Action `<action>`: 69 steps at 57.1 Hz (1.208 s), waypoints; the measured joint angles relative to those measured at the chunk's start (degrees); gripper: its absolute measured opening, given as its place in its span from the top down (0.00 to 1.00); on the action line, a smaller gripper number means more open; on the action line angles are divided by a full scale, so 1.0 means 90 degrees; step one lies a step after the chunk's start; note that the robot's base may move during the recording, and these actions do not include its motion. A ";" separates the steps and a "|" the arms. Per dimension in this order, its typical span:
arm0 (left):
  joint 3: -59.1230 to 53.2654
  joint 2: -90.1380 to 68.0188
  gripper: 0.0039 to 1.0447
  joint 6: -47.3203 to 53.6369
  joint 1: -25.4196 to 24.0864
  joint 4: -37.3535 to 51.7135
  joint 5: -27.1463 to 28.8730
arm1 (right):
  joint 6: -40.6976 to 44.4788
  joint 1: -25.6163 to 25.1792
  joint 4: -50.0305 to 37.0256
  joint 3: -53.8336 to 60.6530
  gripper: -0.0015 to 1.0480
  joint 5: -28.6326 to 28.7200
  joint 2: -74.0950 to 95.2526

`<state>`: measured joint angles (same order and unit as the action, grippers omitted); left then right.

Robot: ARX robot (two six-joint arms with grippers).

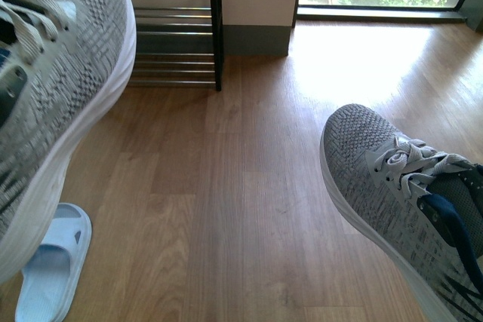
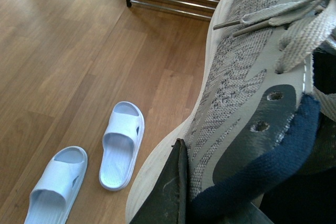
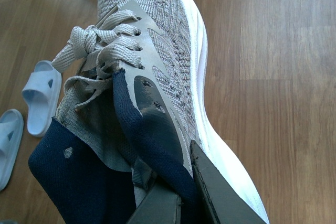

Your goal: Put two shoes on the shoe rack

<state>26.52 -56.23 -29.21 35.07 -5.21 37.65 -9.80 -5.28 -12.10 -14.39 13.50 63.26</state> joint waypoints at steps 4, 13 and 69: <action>-0.0015 0.0000 0.99 -0.0002 0.0015 -0.0007 -0.0007 | 0.0000 0.0000 0.0000 0.0000 0.99 0.0000 0.0000; -0.0015 0.0000 0.99 -0.0002 0.0015 -0.0007 0.0007 | 0.0000 0.0000 0.0000 0.0000 0.99 -0.0002 0.0000; -0.0036 -0.0002 0.99 -0.0005 0.0032 -0.0007 -0.0012 | 0.0000 -0.0005 0.0000 0.0002 0.99 -0.0036 0.0000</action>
<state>26.20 -56.25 -29.26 35.35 -5.28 37.54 -9.80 -5.32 -12.10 -14.37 13.17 63.26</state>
